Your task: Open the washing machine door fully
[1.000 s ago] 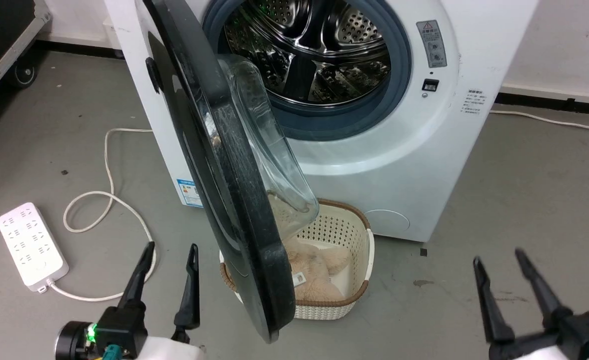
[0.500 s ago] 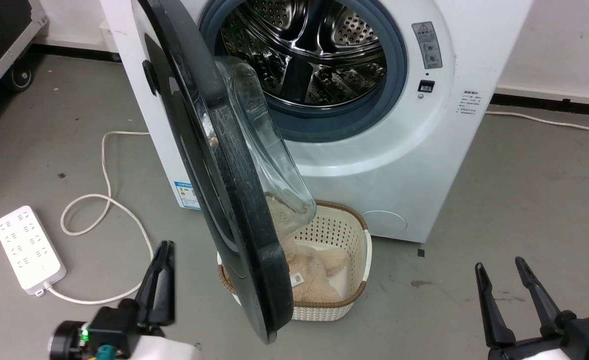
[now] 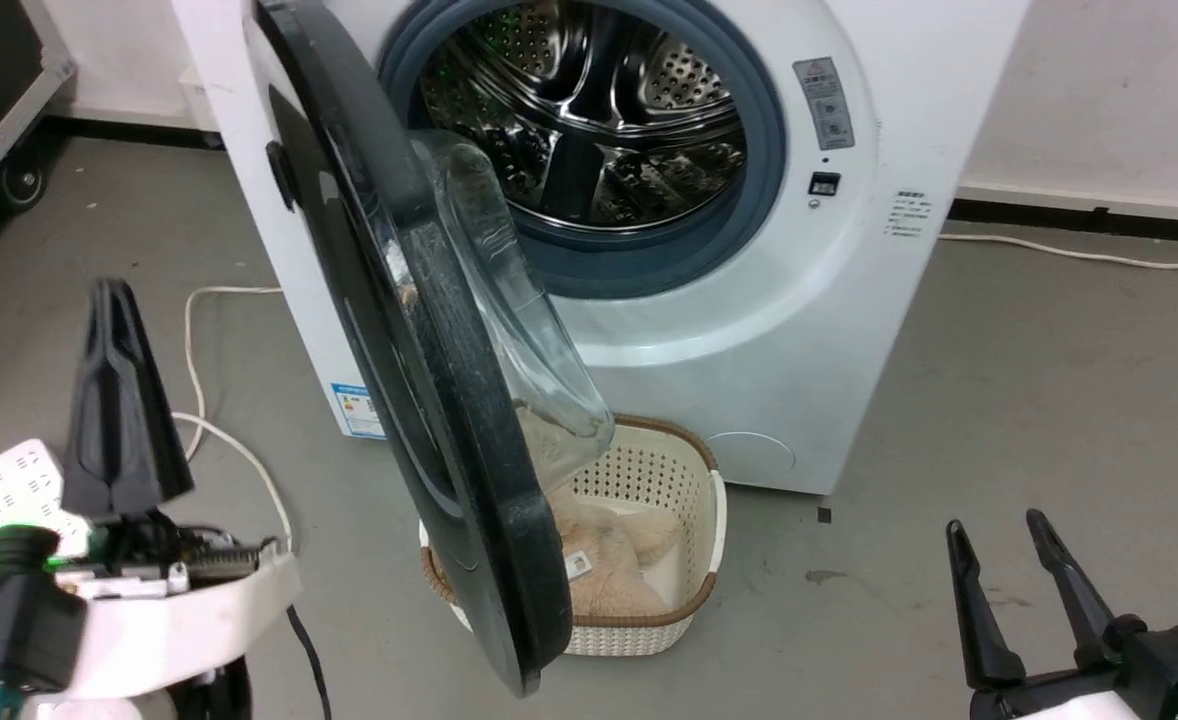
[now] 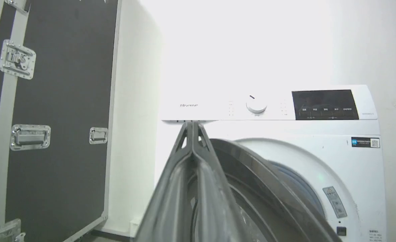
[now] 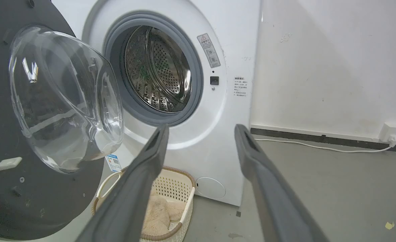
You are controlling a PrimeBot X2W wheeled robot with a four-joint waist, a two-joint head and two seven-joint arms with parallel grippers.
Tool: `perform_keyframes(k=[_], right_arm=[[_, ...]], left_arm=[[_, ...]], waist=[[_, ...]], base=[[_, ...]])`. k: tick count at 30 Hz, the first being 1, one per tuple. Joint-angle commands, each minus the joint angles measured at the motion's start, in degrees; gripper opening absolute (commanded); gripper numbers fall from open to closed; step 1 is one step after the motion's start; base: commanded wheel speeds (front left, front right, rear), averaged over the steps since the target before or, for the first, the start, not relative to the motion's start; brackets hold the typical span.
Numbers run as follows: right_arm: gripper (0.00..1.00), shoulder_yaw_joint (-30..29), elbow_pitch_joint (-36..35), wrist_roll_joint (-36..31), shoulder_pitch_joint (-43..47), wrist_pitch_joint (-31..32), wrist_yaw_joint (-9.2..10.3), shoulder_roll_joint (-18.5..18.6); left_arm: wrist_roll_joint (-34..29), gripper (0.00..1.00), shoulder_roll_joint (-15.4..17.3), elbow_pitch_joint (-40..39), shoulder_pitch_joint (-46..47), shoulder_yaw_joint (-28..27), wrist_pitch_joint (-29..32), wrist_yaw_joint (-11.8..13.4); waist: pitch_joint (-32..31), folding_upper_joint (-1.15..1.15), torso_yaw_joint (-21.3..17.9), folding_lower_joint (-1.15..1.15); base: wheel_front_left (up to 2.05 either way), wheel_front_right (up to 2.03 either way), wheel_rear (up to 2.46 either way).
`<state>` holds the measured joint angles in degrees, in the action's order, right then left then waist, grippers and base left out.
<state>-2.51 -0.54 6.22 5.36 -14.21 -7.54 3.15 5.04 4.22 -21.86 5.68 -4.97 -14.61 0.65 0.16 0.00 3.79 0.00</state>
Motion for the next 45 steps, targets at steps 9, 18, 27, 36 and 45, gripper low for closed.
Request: perform_keyframes(k=[9,18,27,36,45], right_arm=[[1.0,0.59,0.96,0.96,-0.47,-0.2,0.05,-0.27],[1.0,0.78,1.71,1.21,-0.91,-0.36,0.05,-0.27],[1.0,0.94,2.41,1.45,-1.5,-0.41,0.05,-0.27],[1.0,1.04,2.86,1.18,-1.74,-0.33,0.05,-0.27],[1.0,1.33,3.58,1.3,-0.9,0.0,0.05,-0.27]], left_arm=[[-0.85,0.0,-0.79,-6.2,-0.63,12.94,9.65,-1.2],[0.42,0.0,-1.2,4.86,-6.02,27.07,12.98,-1.99],[4.17,0.0,-1.29,16.39,-6.11,28.16,12.45,-0.23],[5.64,0.0,-0.63,21.71,-4.9,25.91,10.79,0.87],[6.34,0.0,-0.01,22.95,-6.41,25.41,9.86,1.71]], waist=[[-0.08,0.0,-1.43,0.0],[0.56,0.0,-1.37,0.0],[2.1,0.0,-0.88,0.0],[3.19,0.0,2.7,0.0],[2.04,0.0,12.37,0.0]], base=[[0.0,0.0,0.0],[0.0,0.0,0.0],[0.0,0.0,0.0],[0.0,0.0,0.0],[0.0,0.0,0.0]])
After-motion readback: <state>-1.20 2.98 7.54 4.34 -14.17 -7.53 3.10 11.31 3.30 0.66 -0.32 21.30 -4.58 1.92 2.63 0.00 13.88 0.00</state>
